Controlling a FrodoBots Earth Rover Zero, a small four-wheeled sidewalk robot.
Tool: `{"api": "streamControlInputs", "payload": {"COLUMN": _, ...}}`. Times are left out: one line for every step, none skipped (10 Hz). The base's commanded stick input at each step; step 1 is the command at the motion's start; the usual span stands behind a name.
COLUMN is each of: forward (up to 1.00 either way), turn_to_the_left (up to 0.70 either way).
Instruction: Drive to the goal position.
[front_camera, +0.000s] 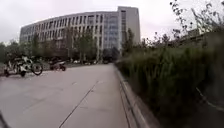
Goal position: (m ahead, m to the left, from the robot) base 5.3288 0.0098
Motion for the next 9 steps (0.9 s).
{"api": "streamControlInputs", "payload": {"forward": 0.70, "turn_to_the_left": 0.00}}
{"api": "streamControlInputs", "payload": {"forward": 0.70, "turn_to_the_left": 0.00}}
{"api": "streamControlInputs", "payload": {"forward": 0.70, "turn_to_the_left": 0.00}}
{"api": "streamControlInputs", "payload": {"forward": 0.70, "turn_to_the_left": 0.00}}
{"api": "streamControlInputs", "payload": {"forward": 0.70, "turn_to_the_left": 0.00}}
{"api": "streamControlInputs", "payload": {"forward": 0.70, "turn_to_the_left": 0.00}}
{"api": "streamControlInputs", "payload": {"forward": 0.70, "turn_to_the_left": 0.00}}
{"api": "streamControlInputs", "payload": {"forward": 0.70, "turn_to_the_left": 0.00}}
{"api": "streamControlInputs", "payload": {"forward": 0.70, "turn_to_the_left": 0.00}}
